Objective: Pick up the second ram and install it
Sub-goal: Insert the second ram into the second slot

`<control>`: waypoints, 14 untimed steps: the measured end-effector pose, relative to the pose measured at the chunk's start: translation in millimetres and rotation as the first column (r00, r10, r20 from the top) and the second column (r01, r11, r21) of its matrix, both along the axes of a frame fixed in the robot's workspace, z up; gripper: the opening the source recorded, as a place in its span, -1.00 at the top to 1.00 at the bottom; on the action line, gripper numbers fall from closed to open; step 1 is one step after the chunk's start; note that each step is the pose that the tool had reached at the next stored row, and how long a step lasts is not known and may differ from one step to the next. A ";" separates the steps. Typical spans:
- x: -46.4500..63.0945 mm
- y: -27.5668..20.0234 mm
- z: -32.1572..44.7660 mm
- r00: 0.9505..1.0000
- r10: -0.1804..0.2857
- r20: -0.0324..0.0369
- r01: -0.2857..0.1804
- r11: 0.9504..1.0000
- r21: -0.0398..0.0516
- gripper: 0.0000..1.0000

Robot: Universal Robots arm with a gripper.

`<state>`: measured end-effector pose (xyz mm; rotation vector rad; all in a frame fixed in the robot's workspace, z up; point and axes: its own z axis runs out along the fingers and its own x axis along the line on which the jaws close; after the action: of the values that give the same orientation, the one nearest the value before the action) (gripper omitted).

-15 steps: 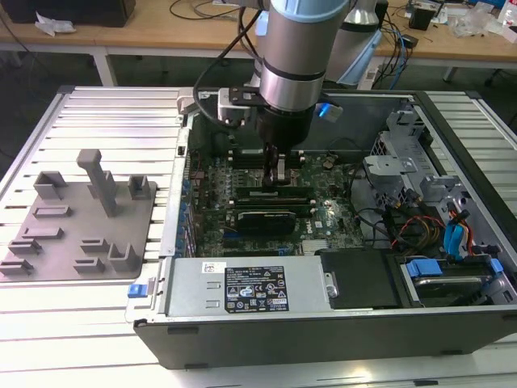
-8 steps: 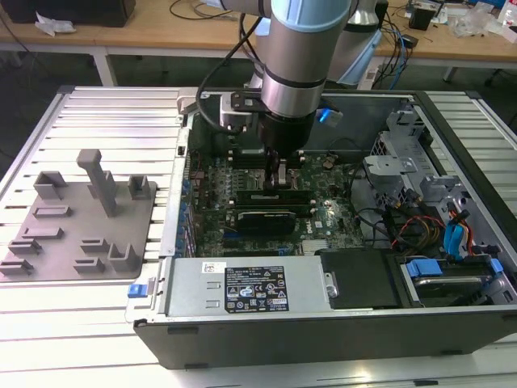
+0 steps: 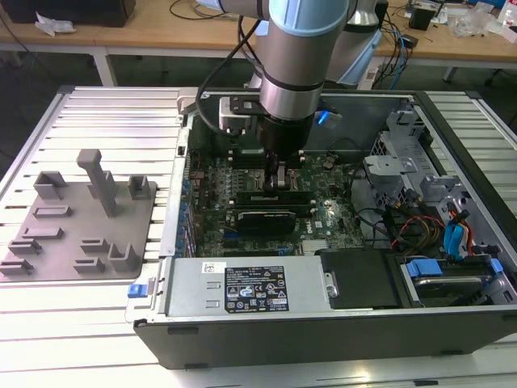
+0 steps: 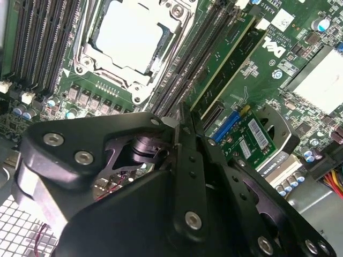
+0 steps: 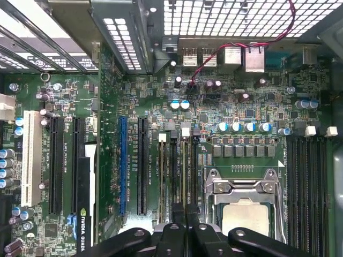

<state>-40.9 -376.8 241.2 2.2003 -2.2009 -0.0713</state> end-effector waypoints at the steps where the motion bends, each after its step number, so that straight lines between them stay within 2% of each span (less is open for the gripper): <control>1: 0.0 0.0 -0.2 1.000 0.000 0.000 0.000 1.000 0.000 0.81; 14: -0.1 1.5 -1.8 1.000 0.000 0.000 0.000 1.000 0.000 0.81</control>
<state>-41.0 -375.3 239.3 2.2003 -2.2010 -0.0714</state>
